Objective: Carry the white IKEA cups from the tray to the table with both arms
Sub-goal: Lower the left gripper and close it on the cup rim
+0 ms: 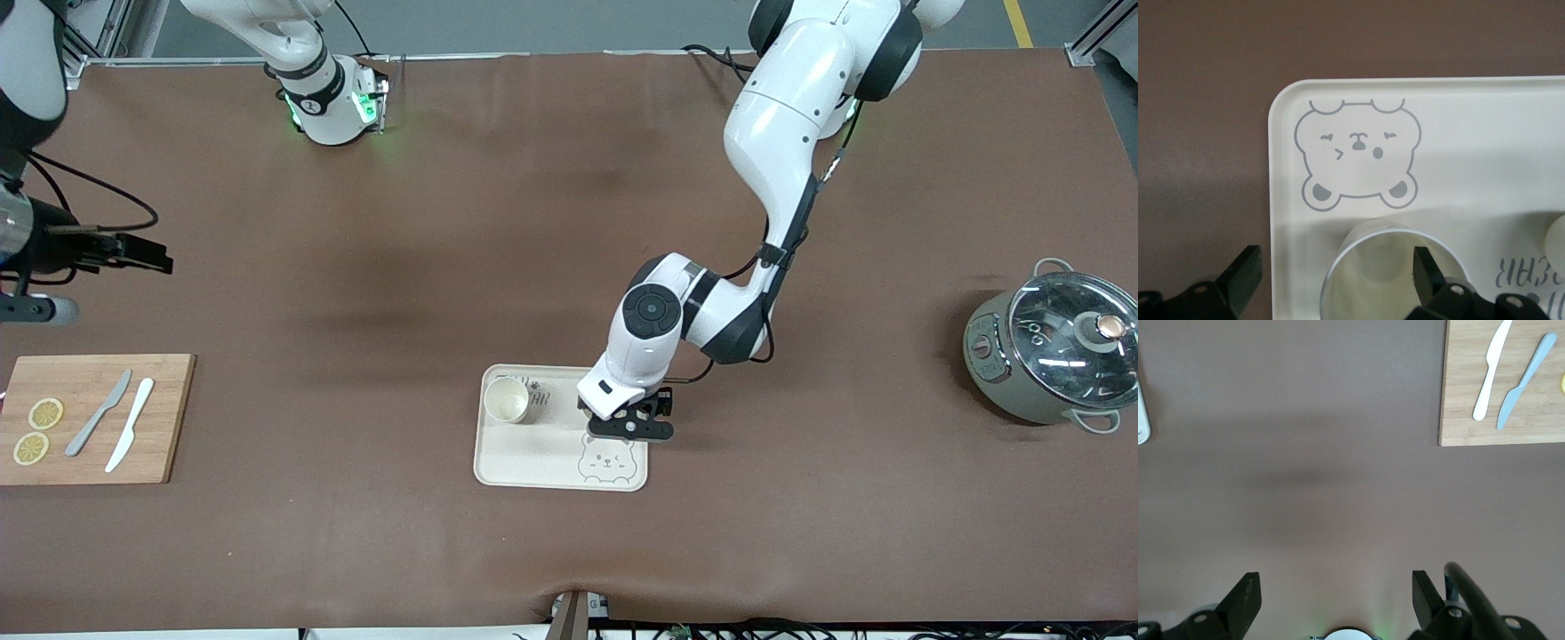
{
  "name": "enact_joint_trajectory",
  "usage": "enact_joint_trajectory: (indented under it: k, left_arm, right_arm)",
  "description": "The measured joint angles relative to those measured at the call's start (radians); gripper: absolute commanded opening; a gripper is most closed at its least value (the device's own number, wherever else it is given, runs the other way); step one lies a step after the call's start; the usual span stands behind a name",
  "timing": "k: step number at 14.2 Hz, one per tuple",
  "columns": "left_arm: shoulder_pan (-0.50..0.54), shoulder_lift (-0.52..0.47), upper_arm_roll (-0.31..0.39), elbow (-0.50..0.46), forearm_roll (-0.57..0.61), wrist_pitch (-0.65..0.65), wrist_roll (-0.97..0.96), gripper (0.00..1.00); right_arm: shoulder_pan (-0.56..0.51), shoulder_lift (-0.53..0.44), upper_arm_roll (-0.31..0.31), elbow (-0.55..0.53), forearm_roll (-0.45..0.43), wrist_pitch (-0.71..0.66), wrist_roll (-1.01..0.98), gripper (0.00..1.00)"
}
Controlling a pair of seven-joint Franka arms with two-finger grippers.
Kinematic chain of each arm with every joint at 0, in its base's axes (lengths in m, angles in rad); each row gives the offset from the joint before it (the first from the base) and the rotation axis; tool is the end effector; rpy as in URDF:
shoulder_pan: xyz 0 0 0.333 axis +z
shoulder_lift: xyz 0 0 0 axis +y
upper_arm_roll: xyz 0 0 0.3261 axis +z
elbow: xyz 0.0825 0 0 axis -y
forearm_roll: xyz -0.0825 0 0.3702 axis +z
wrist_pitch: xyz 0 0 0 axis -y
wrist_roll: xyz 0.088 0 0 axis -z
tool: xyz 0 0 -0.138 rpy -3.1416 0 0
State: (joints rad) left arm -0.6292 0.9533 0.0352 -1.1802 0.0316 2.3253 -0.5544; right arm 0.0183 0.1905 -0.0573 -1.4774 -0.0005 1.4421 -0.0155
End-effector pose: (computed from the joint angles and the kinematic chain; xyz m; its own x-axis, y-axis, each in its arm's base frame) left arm 0.6455 -0.4441 0.2085 0.9792 -0.0701 0.1906 -0.0815 -0.9953 0.0529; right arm 0.5737 -0.0197 0.5298 0.9744 -0.0240 -0.2237 -0.0228 -0.9997 0.0079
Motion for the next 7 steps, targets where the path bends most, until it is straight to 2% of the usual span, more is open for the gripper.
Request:
enact_joint_trajectory:
  k: [1, 2, 3, 7]
  left_arm:
    - [-0.001, 0.003, 0.000, 0.000, 0.000, 0.003, -0.001, 0.62]
    - [-0.001, 0.007, 0.000, 0.000, 0.000, 0.006, -0.002, 0.07]
    - [-0.001, 0.010, 0.000, 0.000, 0.000, 0.009, -0.005, 0.00]
    - [-0.001, 0.013, -0.001, 0.000, -0.010, 0.012, -0.013, 0.00]
  right_arm:
    - [0.000, 0.014, -0.001, 0.002, 0.000, 0.004, 0.000, 1.00]
    - [-0.002, 0.022, -0.004, 0.004, 0.000, 0.004, 0.000, 1.00]
    - [-0.005, 0.025, -0.006, 0.007, -0.001, 0.006, 0.000, 1.00]
    - [-0.032, 0.040, -0.009, 0.008, 0.000, 0.028, 0.000, 1.00]
